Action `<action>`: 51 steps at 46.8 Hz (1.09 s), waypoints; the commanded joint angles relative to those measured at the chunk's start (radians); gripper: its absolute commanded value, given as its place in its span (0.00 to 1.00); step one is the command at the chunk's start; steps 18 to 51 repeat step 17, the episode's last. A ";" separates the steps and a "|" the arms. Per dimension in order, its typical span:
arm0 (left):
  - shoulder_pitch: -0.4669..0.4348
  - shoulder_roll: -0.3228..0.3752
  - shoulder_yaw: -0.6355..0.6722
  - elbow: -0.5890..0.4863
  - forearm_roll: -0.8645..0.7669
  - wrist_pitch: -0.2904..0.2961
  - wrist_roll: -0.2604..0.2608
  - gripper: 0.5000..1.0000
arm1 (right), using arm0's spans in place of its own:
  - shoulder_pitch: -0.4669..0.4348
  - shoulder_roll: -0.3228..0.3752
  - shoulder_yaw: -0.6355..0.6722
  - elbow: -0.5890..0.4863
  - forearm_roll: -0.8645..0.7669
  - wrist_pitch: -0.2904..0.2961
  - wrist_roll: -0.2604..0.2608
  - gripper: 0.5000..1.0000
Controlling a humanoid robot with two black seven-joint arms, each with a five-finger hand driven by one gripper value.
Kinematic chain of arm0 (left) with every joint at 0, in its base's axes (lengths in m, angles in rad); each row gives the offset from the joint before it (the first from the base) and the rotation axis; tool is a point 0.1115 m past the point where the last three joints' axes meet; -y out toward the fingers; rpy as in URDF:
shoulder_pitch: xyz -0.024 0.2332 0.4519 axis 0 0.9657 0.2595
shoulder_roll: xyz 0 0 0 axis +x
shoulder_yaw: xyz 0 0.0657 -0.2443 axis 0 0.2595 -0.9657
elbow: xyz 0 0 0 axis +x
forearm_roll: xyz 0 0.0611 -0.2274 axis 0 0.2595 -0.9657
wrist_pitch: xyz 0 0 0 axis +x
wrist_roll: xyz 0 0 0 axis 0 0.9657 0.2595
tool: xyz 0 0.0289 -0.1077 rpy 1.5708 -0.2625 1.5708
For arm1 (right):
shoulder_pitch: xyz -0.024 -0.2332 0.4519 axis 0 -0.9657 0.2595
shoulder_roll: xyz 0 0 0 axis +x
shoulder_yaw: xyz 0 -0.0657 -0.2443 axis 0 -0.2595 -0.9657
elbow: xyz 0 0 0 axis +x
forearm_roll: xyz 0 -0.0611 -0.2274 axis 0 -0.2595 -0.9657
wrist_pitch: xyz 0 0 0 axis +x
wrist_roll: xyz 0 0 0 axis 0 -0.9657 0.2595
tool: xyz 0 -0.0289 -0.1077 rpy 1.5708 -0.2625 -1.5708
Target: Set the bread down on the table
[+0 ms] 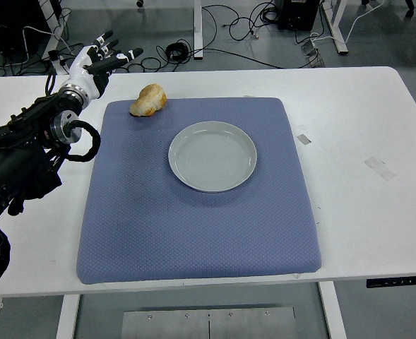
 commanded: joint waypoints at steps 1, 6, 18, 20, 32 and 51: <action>-0.002 -0.002 -0.007 0.000 0.003 0.000 0.000 0.96 | -0.017 0.000 0.000 0.000 0.000 0.000 0.000 1.00; -0.003 -0.006 -0.007 0.000 0.003 0.000 -0.002 0.96 | -0.027 0.000 0.000 -0.001 -0.002 0.000 0.000 1.00; -0.003 -0.015 0.000 0.000 0.004 0.000 -0.002 0.96 | -0.024 0.000 0.009 0.000 0.000 0.000 0.000 1.00; -0.003 -0.015 0.000 0.000 0.004 0.000 -0.002 0.96 | -0.024 0.000 0.009 0.000 0.000 0.000 0.000 1.00; -0.003 -0.015 0.000 0.000 0.004 0.000 -0.002 0.96 | -0.024 0.000 0.009 0.000 0.000 0.000 0.000 1.00; -0.003 -0.015 0.000 0.000 0.004 0.000 -0.002 0.96 | -0.024 0.000 0.009 0.000 0.000 0.000 0.000 1.00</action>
